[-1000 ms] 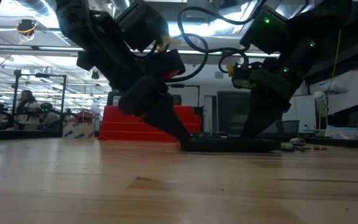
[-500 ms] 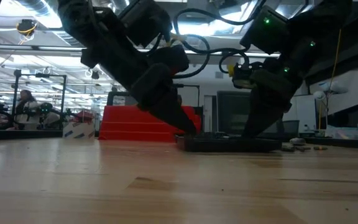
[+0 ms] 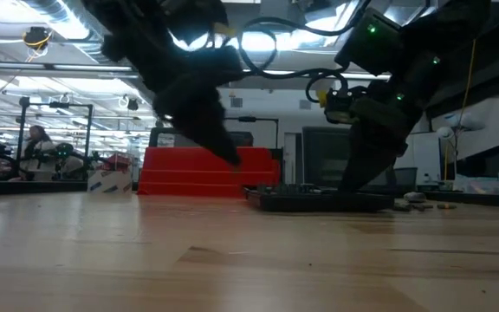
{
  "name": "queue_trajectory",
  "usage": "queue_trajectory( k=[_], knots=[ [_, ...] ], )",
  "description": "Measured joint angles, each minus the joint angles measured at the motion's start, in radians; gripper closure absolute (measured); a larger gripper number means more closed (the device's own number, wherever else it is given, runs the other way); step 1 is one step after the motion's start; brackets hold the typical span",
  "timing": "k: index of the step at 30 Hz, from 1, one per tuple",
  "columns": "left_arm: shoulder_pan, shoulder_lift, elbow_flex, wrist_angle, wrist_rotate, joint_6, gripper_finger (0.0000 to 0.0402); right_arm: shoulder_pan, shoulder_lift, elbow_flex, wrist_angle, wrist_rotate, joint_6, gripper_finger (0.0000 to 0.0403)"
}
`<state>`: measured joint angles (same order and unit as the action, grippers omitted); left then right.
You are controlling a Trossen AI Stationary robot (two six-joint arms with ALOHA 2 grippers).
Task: Prefit tool cases
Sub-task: Remove the screwdriver bit from the tool case
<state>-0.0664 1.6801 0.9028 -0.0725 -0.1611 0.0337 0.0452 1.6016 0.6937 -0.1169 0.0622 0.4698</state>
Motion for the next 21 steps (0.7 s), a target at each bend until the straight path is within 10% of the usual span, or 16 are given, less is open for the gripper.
queue_trajectory(
  k=[21],
  knots=[
    [0.148,-0.052,-0.063,-0.156,0.054,-0.034,0.0332,0.000,0.001,-0.002,0.009,0.015,-0.003,0.0403]
  ],
)
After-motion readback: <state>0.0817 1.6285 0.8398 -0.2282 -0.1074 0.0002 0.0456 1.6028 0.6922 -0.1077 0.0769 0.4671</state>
